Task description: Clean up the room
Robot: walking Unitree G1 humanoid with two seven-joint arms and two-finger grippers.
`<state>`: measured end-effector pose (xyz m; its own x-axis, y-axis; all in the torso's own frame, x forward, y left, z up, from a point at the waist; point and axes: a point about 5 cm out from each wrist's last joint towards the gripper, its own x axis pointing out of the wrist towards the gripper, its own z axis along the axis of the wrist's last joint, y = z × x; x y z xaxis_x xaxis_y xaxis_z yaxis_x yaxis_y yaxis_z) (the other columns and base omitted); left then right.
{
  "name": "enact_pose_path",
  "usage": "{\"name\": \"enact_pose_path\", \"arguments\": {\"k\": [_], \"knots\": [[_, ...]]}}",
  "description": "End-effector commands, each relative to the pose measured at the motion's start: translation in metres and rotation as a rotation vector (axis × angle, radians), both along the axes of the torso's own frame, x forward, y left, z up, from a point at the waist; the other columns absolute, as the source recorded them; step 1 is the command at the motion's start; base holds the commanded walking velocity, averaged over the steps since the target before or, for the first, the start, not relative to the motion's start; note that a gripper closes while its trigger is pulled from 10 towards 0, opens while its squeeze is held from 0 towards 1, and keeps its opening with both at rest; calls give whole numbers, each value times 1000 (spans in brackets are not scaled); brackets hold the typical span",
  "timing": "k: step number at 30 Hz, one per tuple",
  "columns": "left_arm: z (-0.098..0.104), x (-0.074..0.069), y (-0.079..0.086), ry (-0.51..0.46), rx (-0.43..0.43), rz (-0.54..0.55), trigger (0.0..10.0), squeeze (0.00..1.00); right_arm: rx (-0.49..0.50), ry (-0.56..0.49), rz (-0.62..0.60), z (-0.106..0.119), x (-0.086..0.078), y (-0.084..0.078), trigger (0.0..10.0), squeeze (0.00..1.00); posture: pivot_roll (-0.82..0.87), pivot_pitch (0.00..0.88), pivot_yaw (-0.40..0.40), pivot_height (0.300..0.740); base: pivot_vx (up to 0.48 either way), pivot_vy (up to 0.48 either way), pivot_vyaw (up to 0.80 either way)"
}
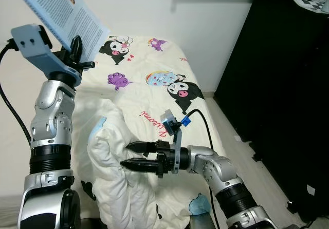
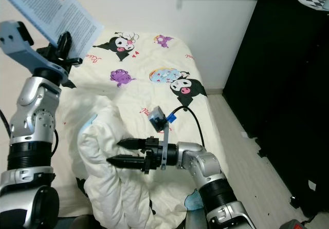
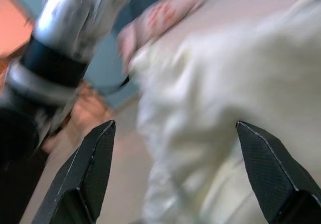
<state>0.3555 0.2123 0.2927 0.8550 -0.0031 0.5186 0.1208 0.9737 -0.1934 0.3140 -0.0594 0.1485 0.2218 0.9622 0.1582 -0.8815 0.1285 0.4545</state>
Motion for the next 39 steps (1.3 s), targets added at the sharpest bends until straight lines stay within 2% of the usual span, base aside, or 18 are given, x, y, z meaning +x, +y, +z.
{"name": "enact_pose_path", "arguments": {"k": [1,2,3,7,8,9,11,15,18,19,21,23,25,26,28,31,33,39], "knots": [[16,-4,-10,-64,24,-31,2941,0,78,14,-123,9,13,-15,10000,780,-62,0,-88,481,0,0,0],[18,-5,-14,-67,21,-62,2824,0,122,28,-166,13,17,-22,10000,282,-62,0,-88,481,0,0,0],[18,-8,-26,-63,57,-133,2824,0,170,40,-227,17,21,-32,10000,0,-60,0,-87,481,0,0,0],[13,-14,-52,-29,170,-285,3725,0,224,55,-312,22,26,-48,10000,0,-54,0,-88,481,0,0,0],[1,-20,-71,26,330,-388,4471,0,218,46,-352,23,26,-58,10000,0,-51,0,-89,481,0,0,0],[1,-20,-71,26,330,-388,4471,0,218,46,-352,23,26,-58,10000,0,-51,0,-89,481,0,0,0],[-30,-31,-91,145,529,-543,5725,0,216,17,-372,26,20,-74,10000,0,-45,0,-82,481,0,0,0],[-73,-40,-105,281,672,-629,6431,0,138,-6,-442,19,13,-98,10000,0,-54,0,-71,481,0,0,0],[-87,-39,-108,336,690,-605,6471,0,123,-5,-476,17,12,-108,10000,0,-57,0,-64,481,0,0,0],[-123,-28,-103,533,634,-461,4980,0,141,-7,-535,20,10,-123,10000,0,-69,0,-43,481,0,0,0],[-139,-27,-101,627,592,-400,4980,0,154,-8,-558,22,9,-128,10000,0,-69,0,-43,481,0,0,0],[-139,-27,-101,627,592,-400,4980,0,154,-8,-558,22,9,-128,10000,0,-69,0,-43,481,0,0,0],[-165,-24,-69,777,526,-152,6000,0,165,-10,-572,23,8,-127,10000,0,-69,0,-29,481,0,0,0],[-165,-24,-69,777,526,-152,6000,0,165,-10,-572,23,8,-127,10000,0,-69,0,-29,481,0,0,0],[-186,-31,-20,899,519,69,4980,0,148,8,-558,18,6,-118,10000,0,-64,0,-31,481,0,0,0],[-186,-31,-20,899,519,69,4980,0,148,8,-558,18,6,-118,10000,0,-64,0,-31,481,0,0,0],[-201,-53,34,1028,691,214,4745,0,110,34,-541,9,4,-109,10000,0,-48,0,-34,481,0,0,0],[-179,-90,95,1170,1104,320,4784,0,81,68,-532,1,3,-104,10000,0,-22,0,-42,481,0,0,0]]}}
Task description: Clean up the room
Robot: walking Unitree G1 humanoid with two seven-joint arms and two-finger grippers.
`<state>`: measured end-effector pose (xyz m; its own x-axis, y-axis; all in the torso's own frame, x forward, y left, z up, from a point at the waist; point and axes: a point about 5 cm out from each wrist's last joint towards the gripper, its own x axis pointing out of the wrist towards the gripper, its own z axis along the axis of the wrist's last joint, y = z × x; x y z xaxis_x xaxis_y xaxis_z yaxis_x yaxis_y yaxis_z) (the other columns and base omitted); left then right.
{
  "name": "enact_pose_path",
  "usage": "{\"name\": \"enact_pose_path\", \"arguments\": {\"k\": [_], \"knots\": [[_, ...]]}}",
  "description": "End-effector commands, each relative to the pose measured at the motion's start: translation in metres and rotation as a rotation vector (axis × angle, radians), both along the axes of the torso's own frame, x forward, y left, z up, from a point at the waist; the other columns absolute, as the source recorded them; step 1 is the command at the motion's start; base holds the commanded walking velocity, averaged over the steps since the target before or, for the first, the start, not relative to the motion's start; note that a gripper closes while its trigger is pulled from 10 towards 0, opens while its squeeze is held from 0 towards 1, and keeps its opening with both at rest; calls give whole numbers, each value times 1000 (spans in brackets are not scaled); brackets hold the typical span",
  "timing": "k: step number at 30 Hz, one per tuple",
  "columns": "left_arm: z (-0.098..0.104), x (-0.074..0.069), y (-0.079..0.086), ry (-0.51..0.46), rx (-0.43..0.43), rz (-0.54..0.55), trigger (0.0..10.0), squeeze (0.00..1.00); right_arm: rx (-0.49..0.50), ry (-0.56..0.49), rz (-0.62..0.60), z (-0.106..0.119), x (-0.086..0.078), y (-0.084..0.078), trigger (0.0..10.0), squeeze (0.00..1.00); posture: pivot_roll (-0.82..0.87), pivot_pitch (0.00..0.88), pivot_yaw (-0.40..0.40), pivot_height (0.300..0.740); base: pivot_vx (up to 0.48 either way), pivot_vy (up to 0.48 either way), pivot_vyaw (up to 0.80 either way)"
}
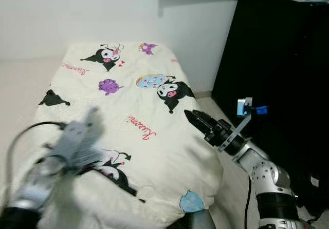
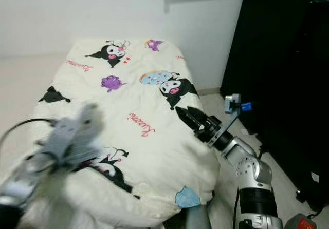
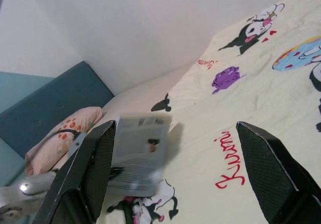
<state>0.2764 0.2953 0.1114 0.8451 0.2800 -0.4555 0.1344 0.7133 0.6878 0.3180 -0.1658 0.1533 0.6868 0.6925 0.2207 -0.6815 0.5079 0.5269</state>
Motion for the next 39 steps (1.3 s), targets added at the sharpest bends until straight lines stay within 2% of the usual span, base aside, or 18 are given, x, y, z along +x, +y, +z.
{"name": "enact_pose_path", "arguments": {"k": [1,3,6,8,9,10,13,15,19,23,29,31,32,33,35,36,37,39], "knots": [[3,-10,12,95,93,10,4784,0,-14,23,6,-3,-1,3,10000,0,-22,0,-42,481,0,0,0],[15,-15,18,124,128,-2,4549,0,-19,31,7,-5,0,4,10000,0,-20,0,-43,481,0,0,0],[38,-23,25,185,107,-29,6471,0,-26,39,14,-7,0,6,10000,0,-9,0,-46,481,0,0,0],[38,-23,25,185,107,-29,6471,0,-26,39,14,-7,0,6,10000,0,-9,0,-46,481,0,0,0],[46,-28,27,237,68,-50,7451,0,-32,43,19,-8,0,7,10000,0,-9,0,-44,481,0,0,0],[59,-34,26,278,6,-88,9843,0,-37,46,20,-9,-1,8,10000,0,-10,0,-44,481,0,0,0],[75,-42,23,327,-56,-152,9647,0,-40,50,17,-9,-1,9,10000,0,-12,0,-44,481,0,0,0],[94,-59,2,382,-200,-348,10000,0,-48,52,11,-11,-2,7,10000,0,-11,0,-45,481,0,0,0],[121,-73,-26,341,-413,-631,10000,0,-51,59,1,-12,-2,6,10000,0,-5,0,-44,481,0,0,0],[130,-75,-25,314,-418,-688,10000,0,-60,73,-16,-14,0,6,10000,0,-10,0,-45,481,0,0,0],[154,-79,-34,178,-534,-844,10000,0,-66,70,-29,-14,2,5,10000,0,-9,0,-47,481,0,0,0],[180,-77,-47,-33,-640,-1001,10000,0,-53,28,-31,-10,4,4,10000,0,-7,0,-49,486,0,0,0],[180,-77,-47,-33,-640,-1001,10000,0,-53,28,-31,-10,4,4,10000,0,-7,0,-49,486,0,0,0],[191,-63,-49,-247,-702,-993,10000,0,-44,21,-37,-8,5,4,10000,0,-7,0,-49,491,0,0,0],[191,-63,-49,-247,-702,-993,10000,0,-44,21,-37,-8,5,4,10000,0,-7,0,-49,491,0,0,0],[196,-45,-47,-449,-837,-913,10000,0,-41,15,-34,-6,6,5,10000,0,-13,0,-47,496,0,0,0],[196,-45,-47,-449,-837,-913,10000,0,-41,15,-34,-6,6,5,10000,0,-13,0,-47,496,0,0,0],[176,-11,-55,-590,-1096,-701,10000,0,-38,12,-29,-4,7,8,10000,0,-21,0,-51,506,-377,0,0]]}}
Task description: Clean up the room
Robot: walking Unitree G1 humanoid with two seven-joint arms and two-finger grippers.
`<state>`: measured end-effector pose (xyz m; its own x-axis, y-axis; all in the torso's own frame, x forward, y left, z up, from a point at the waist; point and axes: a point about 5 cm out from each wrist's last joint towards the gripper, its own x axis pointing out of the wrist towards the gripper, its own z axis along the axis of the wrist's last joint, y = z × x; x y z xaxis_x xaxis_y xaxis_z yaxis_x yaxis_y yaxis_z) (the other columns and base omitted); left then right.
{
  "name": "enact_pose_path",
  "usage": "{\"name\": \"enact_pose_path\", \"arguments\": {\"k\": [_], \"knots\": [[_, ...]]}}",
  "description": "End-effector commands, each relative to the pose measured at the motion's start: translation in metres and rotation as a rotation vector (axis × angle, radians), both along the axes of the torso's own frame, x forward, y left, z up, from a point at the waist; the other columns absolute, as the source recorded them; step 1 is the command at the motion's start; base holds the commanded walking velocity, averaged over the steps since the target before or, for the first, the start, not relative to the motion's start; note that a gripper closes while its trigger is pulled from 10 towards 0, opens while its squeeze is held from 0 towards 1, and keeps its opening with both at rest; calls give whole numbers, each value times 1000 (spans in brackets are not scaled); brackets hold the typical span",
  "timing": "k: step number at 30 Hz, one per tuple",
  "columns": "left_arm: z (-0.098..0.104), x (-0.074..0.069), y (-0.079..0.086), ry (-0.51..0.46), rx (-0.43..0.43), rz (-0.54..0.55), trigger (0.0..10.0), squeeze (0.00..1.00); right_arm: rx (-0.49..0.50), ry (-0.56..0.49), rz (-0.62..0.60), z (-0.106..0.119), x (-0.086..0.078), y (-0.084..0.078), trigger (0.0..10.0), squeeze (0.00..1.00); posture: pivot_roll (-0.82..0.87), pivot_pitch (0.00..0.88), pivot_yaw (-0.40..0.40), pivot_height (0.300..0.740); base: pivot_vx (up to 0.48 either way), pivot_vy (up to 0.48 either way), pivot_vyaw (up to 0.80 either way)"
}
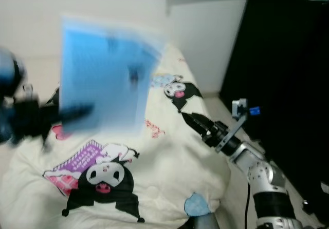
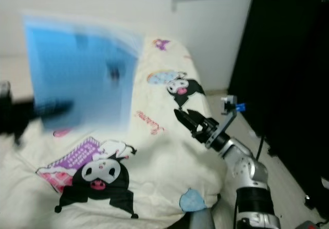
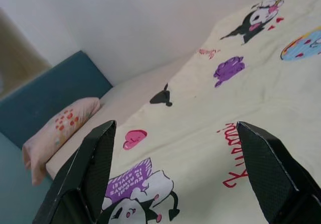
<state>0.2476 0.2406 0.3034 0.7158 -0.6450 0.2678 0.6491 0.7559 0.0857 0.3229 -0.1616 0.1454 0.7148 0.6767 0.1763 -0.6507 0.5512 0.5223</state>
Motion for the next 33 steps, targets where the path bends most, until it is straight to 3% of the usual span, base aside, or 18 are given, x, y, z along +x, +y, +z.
{"name": "enact_pose_path", "arguments": {"k": [1,2,3,4,6,7,11,12,13,14,16,21,25,33], "knots": [[-16,18,0,78,-149,103,10000,0,1,-12,5,4,2,4,10000,0,-21,0,-51,506,-480,0,0],[-16,18,0,78,-149,103,10000,0,1,-12,5,4,2,4,10000,0,-21,0,-51,506,-480,0,0],[-31,28,-13,126,-189,149,10000,0,4,-14,10,4,2,5,10000,0,-26,0,-54,511,-480,0,0],[-51,38,-34,195,-282,111,10000,0,3,-19,22,5,1,7,10000,0,-30,0,-59,516,0,0,0],[-51,38,-34,195,-282,111,10000,0,3,-19,22,5,1,7,10000,0,-30,0,-59,516,0,0,0],[-62,43,-49,236,-345,74,10000,0,2,-22,31,6,1,9,10000,0,-34,0,-61,520,0,0,0],[-62,43,-49,236,-345,74,10000,0,2,-22,31,6,1,9,10000,0,-34,0,-61,520,0,0,0],[-74,52,-58,278,-417,101,10000,0,2,-25,37,7,1,10,10000,0,-39,0,-65,525,0,0,0],[-74,52,-58,278,-417,101,10000,0,2,-25,37,7,1,10,10000,0,-39,0,-65,525,0,0,0],[-91,64,-57,330,-518,187,10000,0,-5,-28,44,6,2,11,10000,0,-41,0,-65,535,0,0,0],[-91,64,-57,330,-518,187,10000,0,-5,-28,44,6,2,11,10000,0,-41,0,-65,535,0,0,0],[-110,73,-45,380,-590,312,10000,0,-15,-28,44,4,3,13,10000,0,-45,0,-66,555,0,0,0],[-126,80,-48,471,-558,415,10000,0,-21,-23,49,3,3,14,10000,0,-46,0,-82,570,-120,0,0],[-134,80,-56,456,-590,428,10000,0,-38,-18,69,2,4,15,10000,0,-41,0,-97,599,-420,0,0]]}}
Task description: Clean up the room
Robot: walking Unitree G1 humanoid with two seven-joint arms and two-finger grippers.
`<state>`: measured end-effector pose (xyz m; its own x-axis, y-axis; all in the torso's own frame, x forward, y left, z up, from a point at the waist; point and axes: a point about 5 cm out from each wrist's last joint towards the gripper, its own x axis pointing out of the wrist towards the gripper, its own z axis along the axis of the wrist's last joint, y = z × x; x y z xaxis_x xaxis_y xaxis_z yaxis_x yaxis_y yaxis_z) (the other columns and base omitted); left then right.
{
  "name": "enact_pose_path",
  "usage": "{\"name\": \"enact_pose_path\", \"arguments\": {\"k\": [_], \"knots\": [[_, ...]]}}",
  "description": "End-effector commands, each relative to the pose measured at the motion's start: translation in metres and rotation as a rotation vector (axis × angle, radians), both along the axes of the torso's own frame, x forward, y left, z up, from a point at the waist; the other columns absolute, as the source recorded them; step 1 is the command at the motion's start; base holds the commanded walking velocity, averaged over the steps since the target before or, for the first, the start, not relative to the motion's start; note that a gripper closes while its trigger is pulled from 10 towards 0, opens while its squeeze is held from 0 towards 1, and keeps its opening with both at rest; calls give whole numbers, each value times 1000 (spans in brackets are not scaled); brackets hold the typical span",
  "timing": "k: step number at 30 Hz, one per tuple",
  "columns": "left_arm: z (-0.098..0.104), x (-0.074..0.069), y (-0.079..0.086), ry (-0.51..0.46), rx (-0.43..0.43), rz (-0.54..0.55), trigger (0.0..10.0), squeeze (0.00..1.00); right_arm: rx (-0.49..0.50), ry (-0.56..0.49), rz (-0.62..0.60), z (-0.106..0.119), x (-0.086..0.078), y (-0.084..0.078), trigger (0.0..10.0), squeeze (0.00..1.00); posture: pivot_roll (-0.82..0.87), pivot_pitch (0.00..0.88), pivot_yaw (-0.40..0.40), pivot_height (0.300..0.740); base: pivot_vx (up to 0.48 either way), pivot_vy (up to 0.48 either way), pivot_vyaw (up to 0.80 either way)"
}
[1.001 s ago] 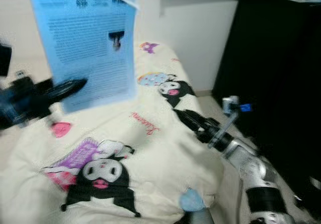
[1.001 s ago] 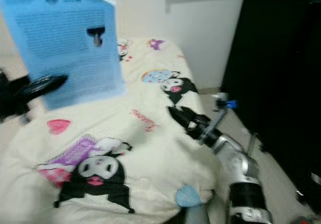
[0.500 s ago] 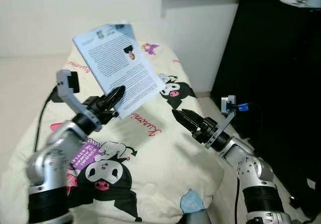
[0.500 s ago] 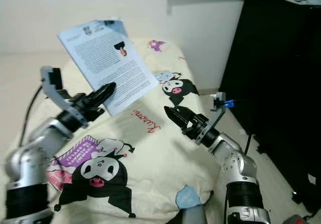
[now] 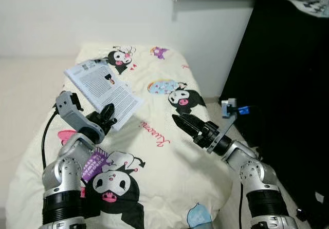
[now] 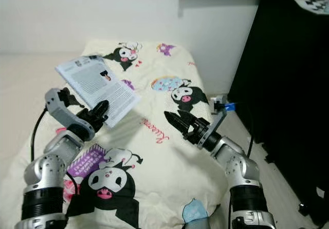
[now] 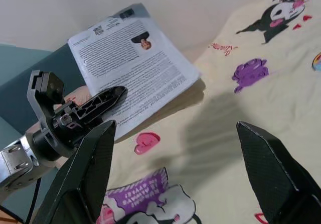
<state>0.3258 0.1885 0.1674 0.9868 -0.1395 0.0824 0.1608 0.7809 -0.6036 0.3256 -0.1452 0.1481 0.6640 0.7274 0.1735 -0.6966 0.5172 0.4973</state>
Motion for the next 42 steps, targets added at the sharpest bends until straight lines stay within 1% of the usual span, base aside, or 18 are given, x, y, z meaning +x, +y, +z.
{"name": "enact_pose_path", "arguments": {"k": [1,3,10,11,14,15,17,20,22,23,25,31,33,34,36,40,41,42], "knots": [[-1,2,-5,-20,8,2,10000,0,-16,-1,4,0,2,-1,10000,0,-43,0,-96,604,0,0,0],[-4,2,-6,-16,2,0,10000,0,-16,-3,6,1,2,0,10000,0,-43,0,-97,609,0,0,0],[-35,0,-5,61,48,5,10000,0,-25,0,7,-2,4,1,10000,0,-41,0,-99,644,0,0,0],[-35,0,-5,61,48,5,10000,0,-25,0,7,-2,4,1,10000,0,-41,0,-99,644,0,0,0],[-62,-4,2,145,102,22,10000,0,-29,21,-5,-8,4,-1,10000,0,-38,0,-97,658,0,0,0],[-62,-4,2,145,102,22,10000,0,-29,21,-5,-8,4,-1,10000,0,-38,0,-97,658,0,0,0],[-73,-7,5,179,121,30,10000,0,-31,31,-11,-11,4,-1,10000,0,-39,0,-96,663,0,0,0],[-105,-18,16,281,174,56,10000,0,-34,56,-24,-19,4,-2,10000,0,-39,0,-93,678,0,0,0],[-130,-32,25,368,188,81,10000,0,-36,88,-45,-28,2,-5,10000,0,-39,0,-90,688,0,0,0],[-130,-32,25,368,188,81,10000,0,-36,88,-45,-28,2,-5,10000,0,-39,0,-90,688,0,0,0],[-150,-45,31,448,192,100,10000,0,-48,128,-64,-40,0,-8,10000,0,-38,0,-90,698,0,0,0],[-167,-58,36,522,199,116,10000,0,-65,164,-76,-51,-3,-10,10000,0,-36,0,-90,707,0,0,0],[-182,-71,40,587,215,121,10000,0,-78,189,-82,-60,-6,-12,10000,0,-35,0,-88,717,-240,0,0],[-182,-71,40,587,215,121,10000,0,-78,189,-82,-60,-6,-12,10000,0,-35,0,-88,717,-480,0,0],[-195,-84,42,644,230,129,10000,0,-86,206,-89,-65,-7,-12,10000,0,-35,0,-87,727,-480,0,0],[-201,-91,44,653,205,145,10000,0,-91,220,-102,-69,-8,-14,10000,0,-35,0,-87,737,-480,0,0],[-210,-102,46,705,246,150,10000,0,-185,278,-156,-87,-10,-18,10000,0,-34,0,-89,740,0,0,0],[-213,-106,47,727,267,150,10000,0,-220,298,-175,-93,-12,-20,10000,0,-34,0,-89,740,0,0,0]]}}
